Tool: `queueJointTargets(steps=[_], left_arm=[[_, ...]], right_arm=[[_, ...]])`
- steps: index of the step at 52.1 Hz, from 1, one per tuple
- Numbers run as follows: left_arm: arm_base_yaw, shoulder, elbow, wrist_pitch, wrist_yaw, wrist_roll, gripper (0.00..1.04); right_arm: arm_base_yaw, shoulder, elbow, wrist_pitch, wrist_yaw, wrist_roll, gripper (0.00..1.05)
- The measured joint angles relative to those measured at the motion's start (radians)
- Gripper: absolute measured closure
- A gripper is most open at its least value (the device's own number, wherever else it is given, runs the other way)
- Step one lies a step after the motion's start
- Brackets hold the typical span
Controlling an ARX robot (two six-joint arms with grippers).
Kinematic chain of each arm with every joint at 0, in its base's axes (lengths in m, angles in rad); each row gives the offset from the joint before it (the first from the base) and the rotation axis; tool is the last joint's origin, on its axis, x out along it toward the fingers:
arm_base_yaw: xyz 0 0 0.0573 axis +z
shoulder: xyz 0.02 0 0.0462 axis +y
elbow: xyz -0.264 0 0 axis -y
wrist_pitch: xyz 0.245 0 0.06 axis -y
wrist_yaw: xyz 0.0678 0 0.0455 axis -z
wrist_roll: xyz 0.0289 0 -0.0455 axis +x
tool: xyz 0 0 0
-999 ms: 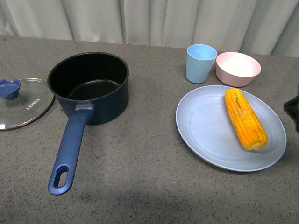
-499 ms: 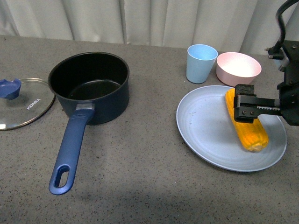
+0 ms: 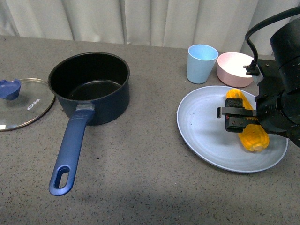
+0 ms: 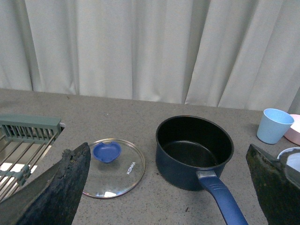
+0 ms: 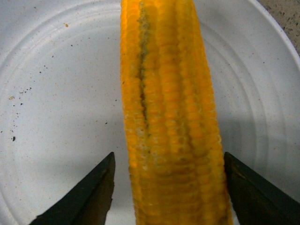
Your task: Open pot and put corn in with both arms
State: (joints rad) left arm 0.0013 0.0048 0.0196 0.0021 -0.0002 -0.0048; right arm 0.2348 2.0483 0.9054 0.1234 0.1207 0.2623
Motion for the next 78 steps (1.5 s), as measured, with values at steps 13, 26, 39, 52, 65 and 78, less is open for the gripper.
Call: queueJointTargets(steps=[13,26,39,52,65,78], left_arm=[[0.0,0.0,0.0,0.0,0.0,0.0,0.06],[0.0,0.0,0.0,0.0,0.0,0.0,0.06],[0.0,0.0,0.0,0.0,0.0,0.0,0.06],[0.0,0.0,0.0,0.0,0.0,0.0,0.06],[0.0,0.0,0.0,0.0,0.0,0.0,0.06],[0.0,0.0,0.0,0.0,0.0,0.0,0.06]], right_arm=[[0.0,-0.005,0.007,0.008,-0.045,0.024,0.69],[0.046,-0.134,0.013,0.066,-0.269,0.172,0.83],[0.198,-0.086,0.231,0.075,-0.355,0.34,0.87],[0.311,0.063,0.439,0.004,-0.366,0.399,0.88],[0.368,0.182,0.589,-0.058,-0.366,0.421,0.88],[0.381,0.235,0.667,-0.103,-0.355,0.423,0.69]])
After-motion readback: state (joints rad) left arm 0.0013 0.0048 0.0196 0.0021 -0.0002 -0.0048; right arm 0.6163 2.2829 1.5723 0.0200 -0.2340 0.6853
